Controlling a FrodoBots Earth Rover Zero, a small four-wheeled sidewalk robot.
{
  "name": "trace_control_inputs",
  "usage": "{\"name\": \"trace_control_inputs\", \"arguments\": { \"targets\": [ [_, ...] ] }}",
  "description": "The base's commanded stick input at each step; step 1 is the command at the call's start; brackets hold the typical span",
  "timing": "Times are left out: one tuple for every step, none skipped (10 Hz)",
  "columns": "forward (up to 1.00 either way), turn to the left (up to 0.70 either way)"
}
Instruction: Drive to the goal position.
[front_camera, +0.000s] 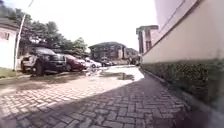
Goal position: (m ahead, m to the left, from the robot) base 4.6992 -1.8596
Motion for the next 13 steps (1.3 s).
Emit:
{"name": "trace_control_inputs", "arguments": {
  "targets": [
    [0.69,0.03],
    [0.69,0.03],
    [0.69,-0.35],
    [0.69,-0.31],
    [0.69,-0.16],
    [0.69,0.03],
    [0.69,0.03],
    [0.69,0.03],
    [0.69,0.03],
    [0.69,0.03],
    [0.69,0.03],
    [0.69,0.03],
    [0.69,0.02]
  ]
}}
